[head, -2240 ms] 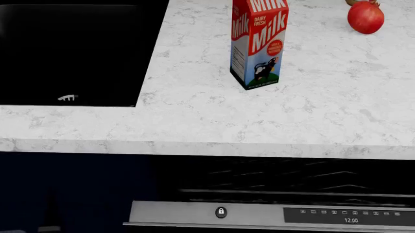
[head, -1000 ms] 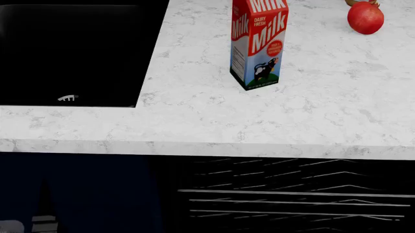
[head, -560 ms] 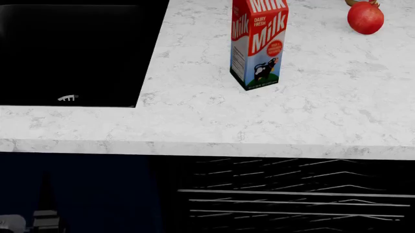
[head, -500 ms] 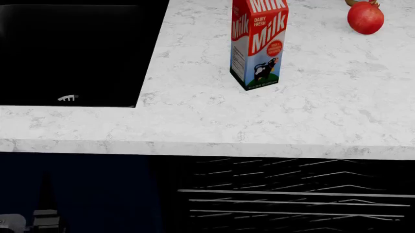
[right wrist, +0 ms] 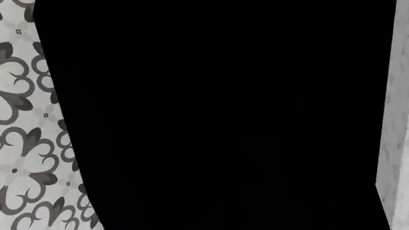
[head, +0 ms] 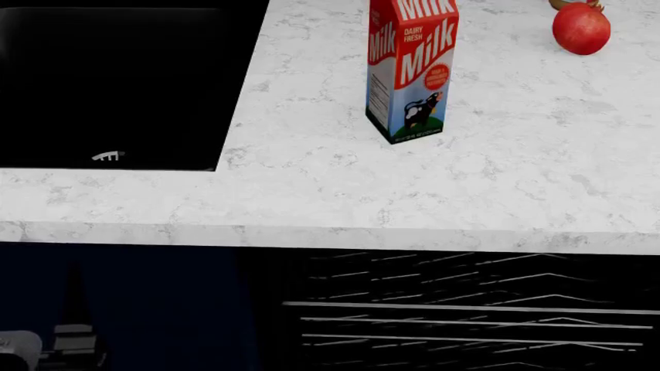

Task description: Open the dishwasher door

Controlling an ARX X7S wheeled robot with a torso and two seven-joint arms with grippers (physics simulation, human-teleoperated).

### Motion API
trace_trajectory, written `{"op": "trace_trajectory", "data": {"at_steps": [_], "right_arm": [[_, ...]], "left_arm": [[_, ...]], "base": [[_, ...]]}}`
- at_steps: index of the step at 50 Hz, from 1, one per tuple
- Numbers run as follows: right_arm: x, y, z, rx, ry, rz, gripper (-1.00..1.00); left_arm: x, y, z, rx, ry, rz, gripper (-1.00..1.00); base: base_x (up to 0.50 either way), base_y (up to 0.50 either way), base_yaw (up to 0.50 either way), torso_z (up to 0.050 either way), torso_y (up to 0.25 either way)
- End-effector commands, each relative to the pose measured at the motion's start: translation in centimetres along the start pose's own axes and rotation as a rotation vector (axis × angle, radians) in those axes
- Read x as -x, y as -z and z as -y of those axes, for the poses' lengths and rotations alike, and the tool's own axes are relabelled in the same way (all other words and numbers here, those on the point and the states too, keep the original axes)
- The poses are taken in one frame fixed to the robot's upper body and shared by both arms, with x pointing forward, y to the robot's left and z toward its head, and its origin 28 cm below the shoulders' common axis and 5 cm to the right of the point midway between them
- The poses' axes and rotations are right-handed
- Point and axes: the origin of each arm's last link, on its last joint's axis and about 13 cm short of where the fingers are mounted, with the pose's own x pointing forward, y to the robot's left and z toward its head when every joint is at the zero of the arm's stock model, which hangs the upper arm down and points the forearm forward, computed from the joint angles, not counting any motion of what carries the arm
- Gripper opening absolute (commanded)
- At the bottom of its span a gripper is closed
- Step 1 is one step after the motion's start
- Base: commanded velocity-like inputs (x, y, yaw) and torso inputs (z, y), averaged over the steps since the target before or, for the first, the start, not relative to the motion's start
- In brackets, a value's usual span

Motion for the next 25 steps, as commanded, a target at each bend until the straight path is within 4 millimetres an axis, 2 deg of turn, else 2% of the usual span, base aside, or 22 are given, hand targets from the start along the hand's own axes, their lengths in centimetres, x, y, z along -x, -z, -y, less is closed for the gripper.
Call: {"op": "trace_trajectory", "data": {"at_steps": [1,12,18,25], "right_arm": [[3.6,-1.3,-3.1,-0.162,-0.422,0.012,-1.00],[5.8,-2.0,-4.0,-0.176,-0.549,0.004,-1.00],[6.0,-1.6,-4.6,-0.174,-0.568,-0.009,-1.00],[6.2,-1.9,-4.4,-0.176,-0.581,-0.013,-1.00]], "left_arm": [[-0.1,-0.2,0.0,-0.002,0.003,0.006,1.00],[0.0,0.0,-0.1,0.003,-0.001,0.006,1.00],[0.0,-0.1,-0.1,0.004,0.000,0.007,1.00],[0.1,0.0,-0.1,0.006,-0.001,0.006,1.00]], "base": [[0.01,0.00,0.00,0.000,0.000],[0.00,0.00,0.00,-0.002,0.000],[0.00,0.00,0.00,-0.002,0.000],[0.00,0.00,0.00,-0.002,0.000]]}}
